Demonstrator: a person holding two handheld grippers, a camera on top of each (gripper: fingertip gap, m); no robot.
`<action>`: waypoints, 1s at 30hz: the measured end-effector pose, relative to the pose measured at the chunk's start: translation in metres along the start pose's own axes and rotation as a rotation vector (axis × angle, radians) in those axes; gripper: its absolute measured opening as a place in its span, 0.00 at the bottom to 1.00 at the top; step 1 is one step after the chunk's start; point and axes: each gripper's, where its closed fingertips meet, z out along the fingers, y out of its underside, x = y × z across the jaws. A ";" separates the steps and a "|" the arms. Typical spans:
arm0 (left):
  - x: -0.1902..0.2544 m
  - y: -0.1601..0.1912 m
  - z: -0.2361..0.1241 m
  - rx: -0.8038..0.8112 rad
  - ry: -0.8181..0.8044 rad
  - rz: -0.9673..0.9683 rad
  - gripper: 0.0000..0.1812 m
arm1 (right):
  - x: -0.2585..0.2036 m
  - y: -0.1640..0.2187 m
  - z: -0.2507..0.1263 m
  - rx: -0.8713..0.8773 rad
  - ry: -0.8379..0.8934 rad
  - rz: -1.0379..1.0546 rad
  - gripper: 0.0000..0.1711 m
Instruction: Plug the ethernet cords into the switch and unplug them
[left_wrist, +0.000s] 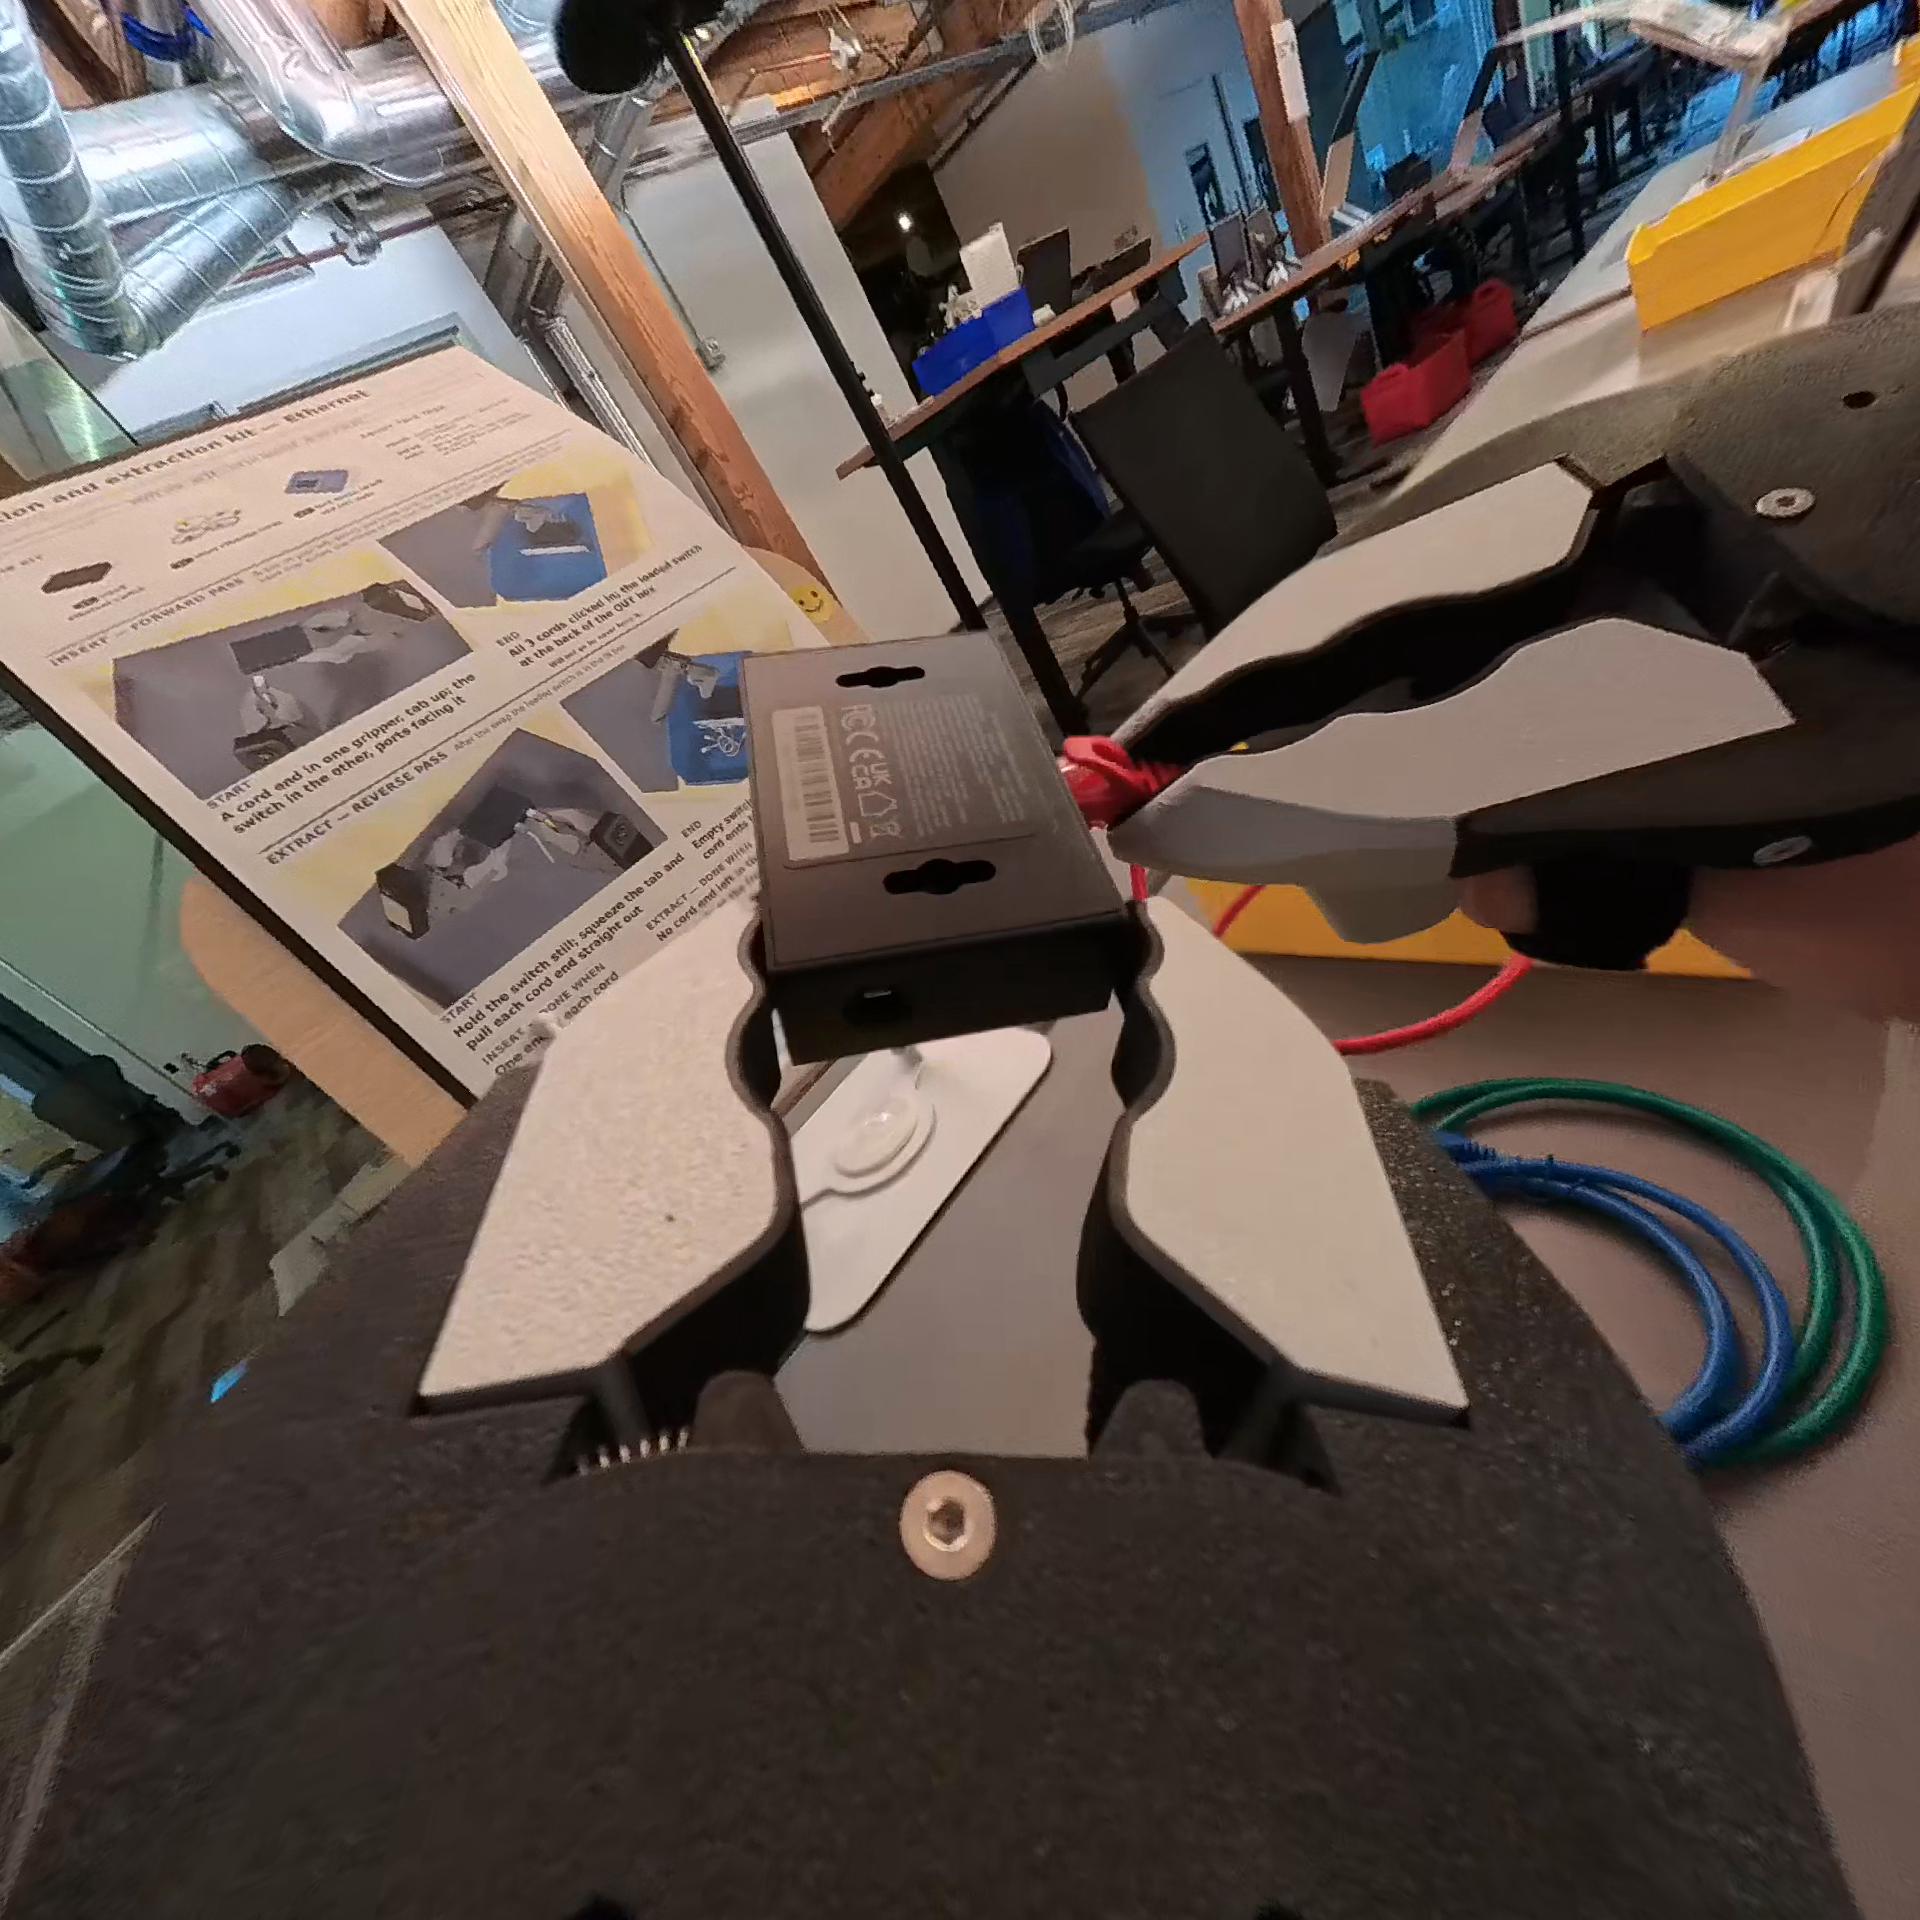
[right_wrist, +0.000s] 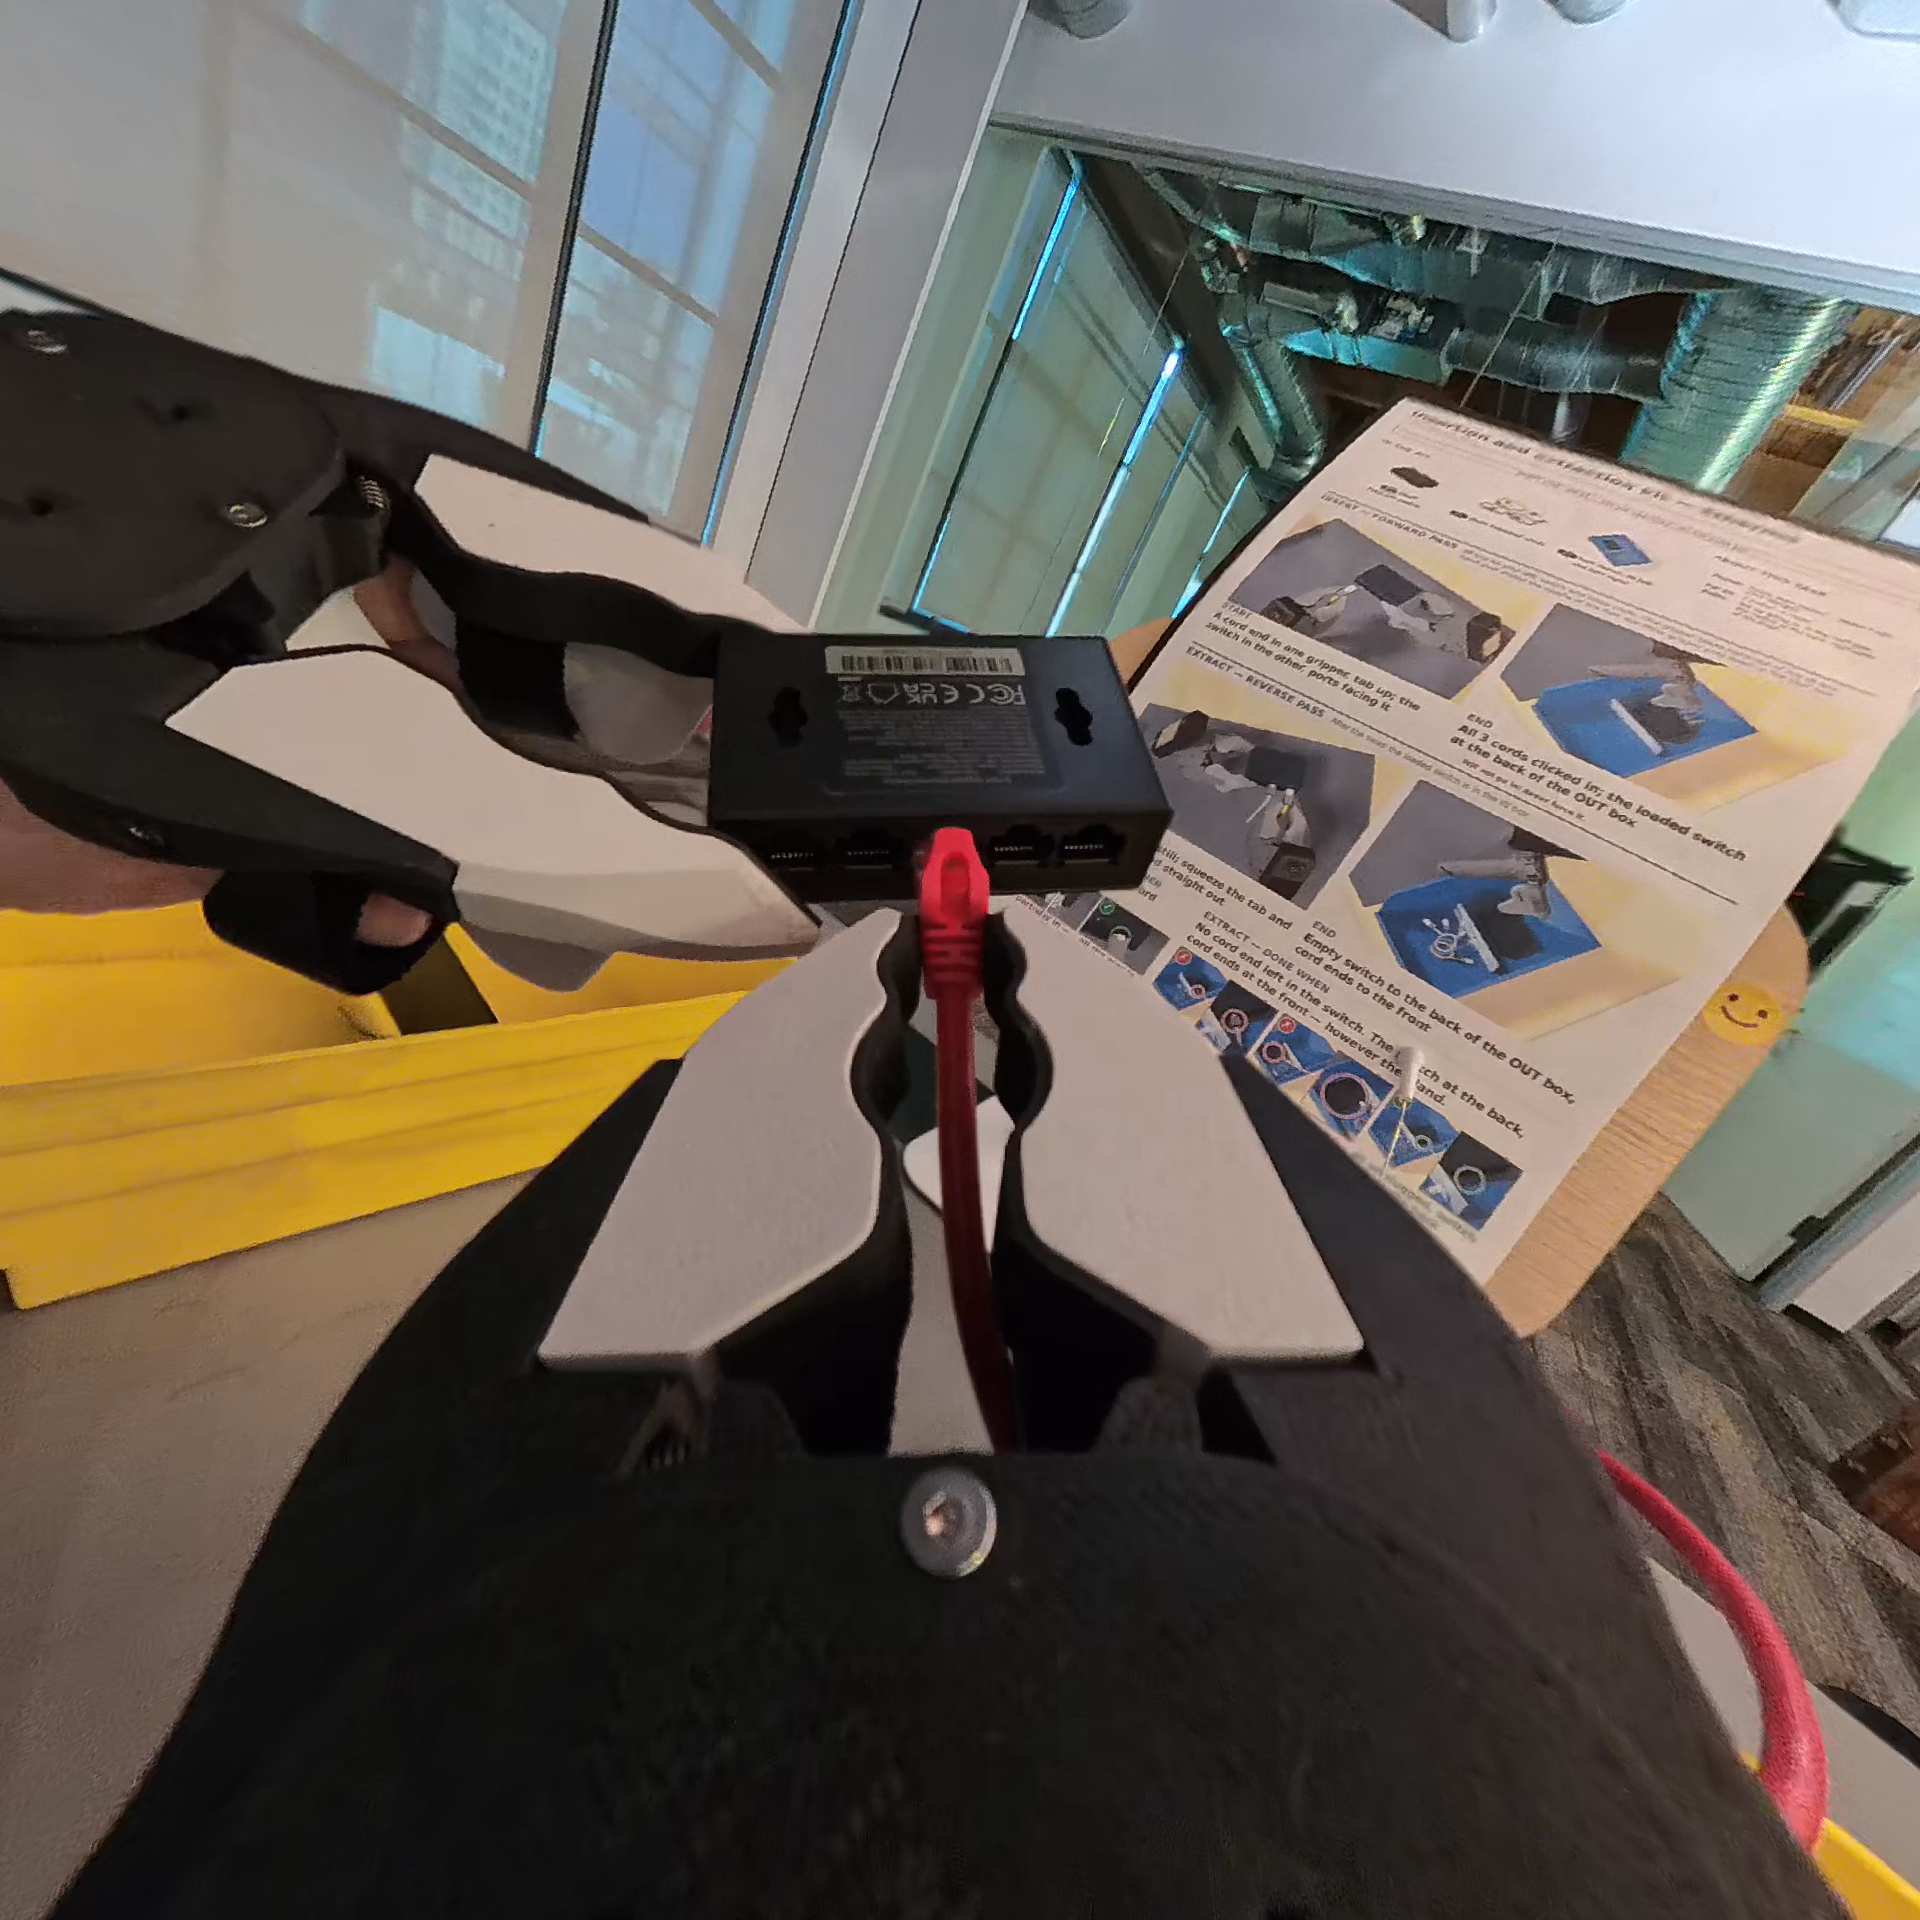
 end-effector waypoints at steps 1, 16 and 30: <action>-0.001 -0.002 0.002 0.014 -0.013 0.001 0.35 | 0.003 0.000 0.001 -0.016 -0.022 0.005 0.07; 0.009 0.049 0.024 -0.178 -0.203 0.827 0.30 | -0.002 0.056 -0.005 -0.443 -0.354 0.234 0.07; 0.005 0.066 0.021 -0.243 -0.138 0.879 0.15 | -0.002 0.059 -0.005 -0.422 -0.384 0.187 0.12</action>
